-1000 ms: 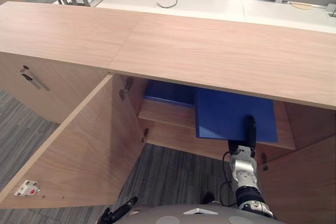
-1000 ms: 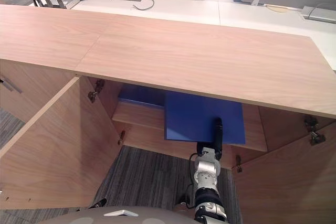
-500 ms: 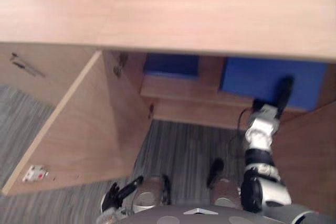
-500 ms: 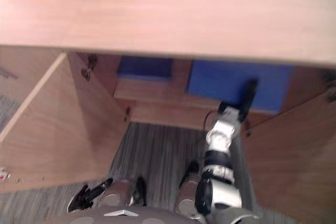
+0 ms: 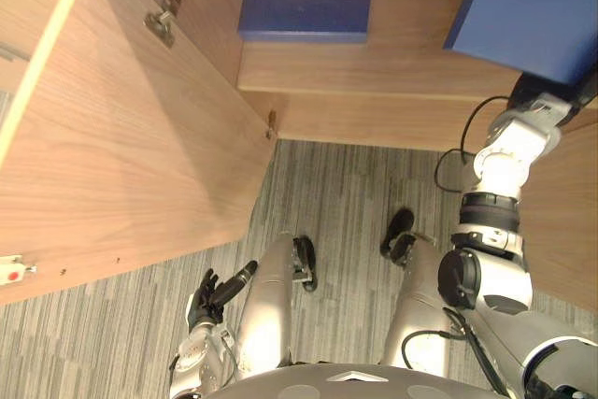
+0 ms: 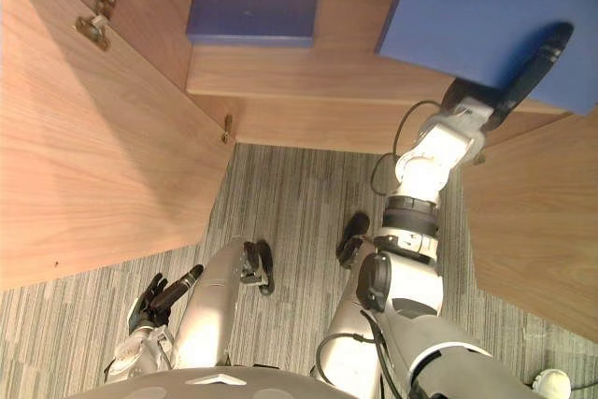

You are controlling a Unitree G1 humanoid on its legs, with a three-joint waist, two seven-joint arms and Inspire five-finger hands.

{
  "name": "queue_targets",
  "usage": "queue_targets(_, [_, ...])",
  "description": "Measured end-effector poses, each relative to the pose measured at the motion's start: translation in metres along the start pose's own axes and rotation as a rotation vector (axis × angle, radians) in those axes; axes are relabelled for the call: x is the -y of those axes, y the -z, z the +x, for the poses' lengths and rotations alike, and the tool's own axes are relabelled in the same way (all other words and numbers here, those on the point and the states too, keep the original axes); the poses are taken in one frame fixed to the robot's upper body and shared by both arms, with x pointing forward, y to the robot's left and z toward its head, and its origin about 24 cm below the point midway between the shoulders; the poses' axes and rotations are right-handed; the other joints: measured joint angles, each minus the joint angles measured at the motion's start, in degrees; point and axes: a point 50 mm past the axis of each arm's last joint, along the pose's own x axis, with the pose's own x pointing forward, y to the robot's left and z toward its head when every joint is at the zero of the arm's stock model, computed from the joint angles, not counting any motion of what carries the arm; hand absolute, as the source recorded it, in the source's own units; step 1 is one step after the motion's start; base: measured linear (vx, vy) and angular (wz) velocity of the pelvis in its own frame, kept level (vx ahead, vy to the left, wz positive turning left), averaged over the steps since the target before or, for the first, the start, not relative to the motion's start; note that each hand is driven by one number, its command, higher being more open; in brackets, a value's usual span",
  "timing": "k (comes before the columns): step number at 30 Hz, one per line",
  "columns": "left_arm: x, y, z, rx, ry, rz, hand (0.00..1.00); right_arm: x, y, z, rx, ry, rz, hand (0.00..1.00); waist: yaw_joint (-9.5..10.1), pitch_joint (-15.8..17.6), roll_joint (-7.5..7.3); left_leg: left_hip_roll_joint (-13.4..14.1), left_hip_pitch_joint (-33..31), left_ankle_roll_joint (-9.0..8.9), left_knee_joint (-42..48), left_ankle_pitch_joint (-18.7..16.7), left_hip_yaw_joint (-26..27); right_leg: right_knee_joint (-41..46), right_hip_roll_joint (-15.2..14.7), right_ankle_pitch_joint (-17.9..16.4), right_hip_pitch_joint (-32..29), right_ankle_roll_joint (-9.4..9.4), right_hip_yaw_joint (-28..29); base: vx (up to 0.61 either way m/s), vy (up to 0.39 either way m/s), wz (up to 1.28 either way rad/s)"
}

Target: Walk over to the cabinet, pick up the folder, carry it to the office cabinet, place the folder inside the office cabinet, then close the office cabinet door

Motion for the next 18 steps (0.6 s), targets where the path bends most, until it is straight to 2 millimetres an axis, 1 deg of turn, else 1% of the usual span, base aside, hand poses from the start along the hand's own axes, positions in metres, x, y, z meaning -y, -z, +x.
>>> queue_targets(1, [0.001,-0.001,0.000,0.005,0.003,-0.002,1.00,-0.005,0.001,0.001,-0.001,-0.011,0.004,0.00,0.03,0.01,0.02,0.14,-0.83,0.07,0.46,-0.15,0.06,0.25,0.00,0.00,-0.82,0.00,0.10,-0.09,0.065,-0.06])
queue_targets(3, [0.003,-0.004,0.001,0.017,0.013,-0.017,1.00,-0.024,0.005,0.006,-0.007,-0.044,0.024,0.00,0.40,0.10,0.05,0.54,-3.25,0.12,1.65,-0.30,0.07,0.80,0.04,0.12,-3.07,0.14,0.29,-0.07,0.071,-0.04])
queue_targets(4, [0.004,-0.004,0.001,0.017,0.014,-0.027,1.00,-0.030,0.007,0.007,-0.010,-0.053,0.026,0.00,0.49,0.12,0.08,0.58,-3.66,0.13,1.81,-0.29,0.05,0.87,0.06,0.14,-3.44,0.16,0.30,-0.06,0.065,-0.01])
queue_targets(6, [0.005,-0.006,0.001,0.024,0.019,-0.030,1.00,-0.057,0.018,0.013,-0.034,-0.089,0.030,0.00,0.78,0.43,0.19,0.53,-4.67,0.27,2.00,-0.16,0.33,1.28,0.06,0.17,-4.79,0.19,0.94,-0.05,0.063,0.00])
queue_targets(7, [0.005,-0.006,0.001,0.026,0.020,-0.030,1.00,-0.064,0.021,0.015,-0.045,-0.099,0.026,0.00,0.84,0.46,0.18,0.50,-4.89,0.30,2.00,-0.11,0.44,1.40,0.07,0.17,-5.18,0.19,1.15,-0.05,0.060,-0.01])
queue_targets(9, [0.006,-0.008,0.001,0.037,0.021,-0.050,1.00,-0.098,0.036,0.020,-0.095,-0.151,-0.007,0.00,1.05,1.09,0.35,0.51,-5.82,0.19,2.01,0.20,0.55,1.73,0.09,0.17,-6.44,0.14,1.40,-0.04,0.054,-0.01])
queue_targets(10, [0.006,-0.008,0.001,0.041,0.020,-0.058,1.00,-0.107,0.039,0.021,-0.107,-0.165,-0.017,0.00,1.07,1.56,0.47,0.52,-5.85,0.16,2.01,0.24,0.49,1.82,0.10,0.14,-6.48,0.09,1.38,-0.03,0.045,0.03])
queue_targets(12, [0.006,-0.009,0.001,0.047,0.021,-0.068,1.00,-0.136,0.050,0.021,-0.148,-0.208,-0.043,0.00,1.56,1.82,0.54,0.49,-7.34,-0.06,2.01,0.46,0.15,2.58,0.06,0.08,-7.90,-0.34,1.29,-0.03,0.037,0.08])
queue_targets(15, [0.006,-0.009,0.001,0.046,0.016,-0.070,1.00,-0.161,0.056,0.023,-0.174,-0.232,-0.086,0.00,1.69,1.93,0.56,-0.26,-9.38,-0.37,2.11,1.01,-0.96,3.72,-0.69,-0.18,-9.59,-0.92,1.10,-0.02,0.042,0.23])
queue_targets(17, [0.006,-0.009,0.001,0.043,0.007,-0.072,1.00,-0.167,0.057,0.025,-0.178,-0.213,-0.110,0.00,2.03,1.94,0.58,-0.49,-10.22,-0.56,2.27,1.17,-1.82,4.36,-0.87,-0.55,-10.05,-1.22,1.05,-0.04,0.050,0.27])
queue_targets(18, [0.006,-0.008,0.001,0.043,0.003,-0.074,1.00,-0.169,0.057,0.027,-0.181,-0.192,-0.124,0.00,2.35,1.95,0.59,-0.70,-10.68,-0.78,2.36,1.30,-2.38,4.78,-1.02,-1.00,-10.24,-1.04,0.98,-0.06,0.051,0.25])
